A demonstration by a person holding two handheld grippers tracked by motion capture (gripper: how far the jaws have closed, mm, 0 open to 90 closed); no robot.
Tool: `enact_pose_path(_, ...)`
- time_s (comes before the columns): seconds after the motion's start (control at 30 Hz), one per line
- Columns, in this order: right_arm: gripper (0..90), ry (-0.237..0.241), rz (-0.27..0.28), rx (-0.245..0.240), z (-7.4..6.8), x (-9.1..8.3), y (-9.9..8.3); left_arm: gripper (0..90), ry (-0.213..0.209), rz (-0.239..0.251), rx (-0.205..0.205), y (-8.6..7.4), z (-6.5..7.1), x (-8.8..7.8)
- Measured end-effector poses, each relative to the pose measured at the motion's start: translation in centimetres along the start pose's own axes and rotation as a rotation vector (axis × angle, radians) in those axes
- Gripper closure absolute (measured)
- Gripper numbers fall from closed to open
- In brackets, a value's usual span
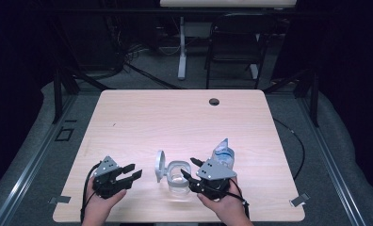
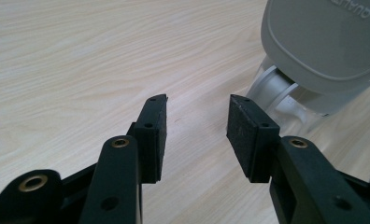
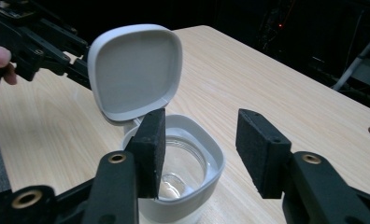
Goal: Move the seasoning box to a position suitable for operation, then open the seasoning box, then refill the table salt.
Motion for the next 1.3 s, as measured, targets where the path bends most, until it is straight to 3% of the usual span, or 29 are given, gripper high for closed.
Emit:
enact_pose_path(0.5, 51.1, -0.050, 0.022, 0.062, 1.5, -1.0, -2.2, 58.4, 0.013, -0.009, -0.024, 0.0, -0.5, -0.3)
enact_pose_path(0.87, 49.4, -0.077, 0.006, 0.062, 2.1, -1.7, -3.1, 56.9, 0.016, 0.004, -0.037, -0.2, -0.8, -0.2)
enact_pose_path(1.3, 48.6, -0.105, -0.001, 0.102, 3.5, -3.2, -4.1, 56.8, 0.021, 0.010, -0.046, -0.2, -1.1, -0.4)
Point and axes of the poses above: each handheld gripper's, and its own axes: x roughly forward along the jaws, y roughly out of its top, z roughly to its right, the point moved 1 cm from there along x, roughly forward along the jaws, and after that the axes turned 5 degrees about -y, right-handed, at the moved point
